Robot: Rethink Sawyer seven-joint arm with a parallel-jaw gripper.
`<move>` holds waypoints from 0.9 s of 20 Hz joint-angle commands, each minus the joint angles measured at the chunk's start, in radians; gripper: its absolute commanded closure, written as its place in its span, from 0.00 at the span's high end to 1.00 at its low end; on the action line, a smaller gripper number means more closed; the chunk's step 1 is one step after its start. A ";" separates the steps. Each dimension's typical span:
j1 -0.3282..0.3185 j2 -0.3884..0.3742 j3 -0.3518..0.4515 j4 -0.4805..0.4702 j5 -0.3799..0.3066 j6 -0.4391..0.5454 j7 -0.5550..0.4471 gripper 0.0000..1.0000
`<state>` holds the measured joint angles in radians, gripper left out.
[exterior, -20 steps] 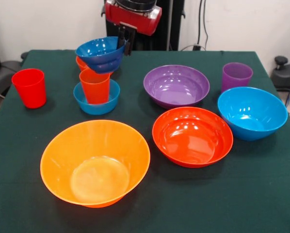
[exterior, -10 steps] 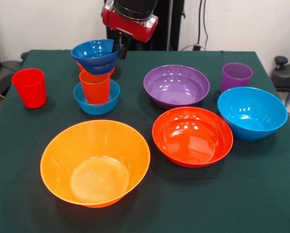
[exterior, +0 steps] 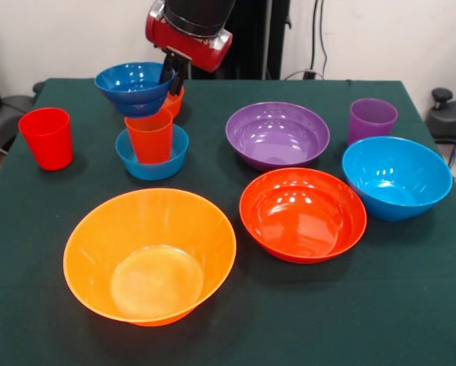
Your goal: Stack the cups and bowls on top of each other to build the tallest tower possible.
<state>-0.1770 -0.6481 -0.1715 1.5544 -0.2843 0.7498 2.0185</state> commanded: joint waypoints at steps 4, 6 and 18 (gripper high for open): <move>-0.002 0.031 0.066 -0.001 0.050 -0.081 0.132 0.00; -0.009 0.029 0.078 0.010 0.064 -0.088 0.125 0.00; -0.003 0.037 0.073 0.044 0.092 -0.131 0.124 0.00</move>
<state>-0.1798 -0.6445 -0.1750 1.5548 -0.2215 0.7037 2.0185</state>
